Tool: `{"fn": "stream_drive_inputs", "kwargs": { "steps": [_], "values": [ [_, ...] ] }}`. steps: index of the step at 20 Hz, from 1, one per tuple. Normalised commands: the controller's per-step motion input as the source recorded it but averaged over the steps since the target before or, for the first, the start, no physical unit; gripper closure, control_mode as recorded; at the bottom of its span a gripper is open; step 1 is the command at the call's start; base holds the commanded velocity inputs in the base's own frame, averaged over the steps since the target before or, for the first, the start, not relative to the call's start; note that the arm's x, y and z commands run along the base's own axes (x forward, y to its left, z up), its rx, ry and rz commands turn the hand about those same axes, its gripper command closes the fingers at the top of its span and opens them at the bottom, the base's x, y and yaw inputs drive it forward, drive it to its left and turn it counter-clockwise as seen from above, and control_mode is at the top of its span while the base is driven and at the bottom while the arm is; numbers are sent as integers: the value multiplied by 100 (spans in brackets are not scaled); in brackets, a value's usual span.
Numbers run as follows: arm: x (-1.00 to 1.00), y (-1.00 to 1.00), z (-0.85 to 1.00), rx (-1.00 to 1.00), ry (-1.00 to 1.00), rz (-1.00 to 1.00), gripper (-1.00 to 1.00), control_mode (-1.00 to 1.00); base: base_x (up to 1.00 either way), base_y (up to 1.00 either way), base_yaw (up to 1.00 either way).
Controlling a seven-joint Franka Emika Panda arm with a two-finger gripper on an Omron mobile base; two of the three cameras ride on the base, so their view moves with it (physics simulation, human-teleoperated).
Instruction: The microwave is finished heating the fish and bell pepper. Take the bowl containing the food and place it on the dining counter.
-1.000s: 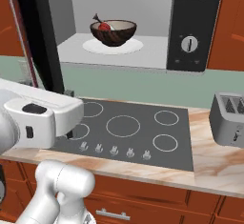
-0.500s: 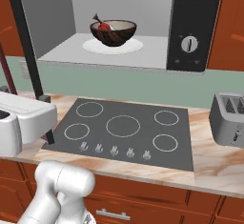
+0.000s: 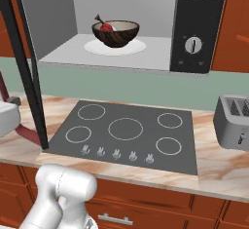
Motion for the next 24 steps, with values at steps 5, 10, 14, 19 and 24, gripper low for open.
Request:
{"fn": "stream_drive_inputs", "kwargs": {
  "steps": [5,10,14,19,24],
  "values": [
    [-56,-22,-10,0,0,0,-100,-100,0,0,0],
    [-100,-71,-1,0,0,6,-100,-100,0,0,0],
    [-81,-74,0,6,0,6,-100,-100,0,0,0],
    [22,-90,1,28,7,19,-100,-100,0,0,0],
    [88,-79,-11,41,25,22,-100,-100,0,0,0]
  ]
}}
